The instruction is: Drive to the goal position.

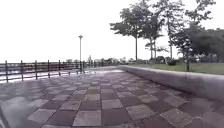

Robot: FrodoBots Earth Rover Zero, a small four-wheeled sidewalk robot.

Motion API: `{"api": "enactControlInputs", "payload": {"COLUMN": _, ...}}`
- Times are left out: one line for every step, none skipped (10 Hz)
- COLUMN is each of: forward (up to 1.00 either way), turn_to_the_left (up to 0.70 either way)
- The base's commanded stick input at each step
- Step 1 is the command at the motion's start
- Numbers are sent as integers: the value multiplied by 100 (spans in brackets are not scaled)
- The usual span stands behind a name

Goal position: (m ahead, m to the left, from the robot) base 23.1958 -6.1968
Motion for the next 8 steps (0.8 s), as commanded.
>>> {"api": "enactControlInputs", "payload": {"forward": 100, "turn_to_the_left": 26}}
{"api": "enactControlInputs", "payload": {"forward": 100, "turn_to_the_left": 0}}
{"api": "enactControlInputs", "payload": {"forward": 100, "turn_to_the_left": 12}}
{"api": "enactControlInputs", "payload": {"forward": 100, "turn_to_the_left": 34}}
{"api": "enactControlInputs", "payload": {"forward": 100, "turn_to_the_left": 5}}
{"api": "enactControlInputs", "payload": {"forward": 100, "turn_to_the_left": 1}}
{"api": "enactControlInputs", "payload": {"forward": 100, "turn_to_the_left": 0}}
{"api": "enactControlInputs", "payload": {"forward": 100, "turn_to_the_left": 9}}
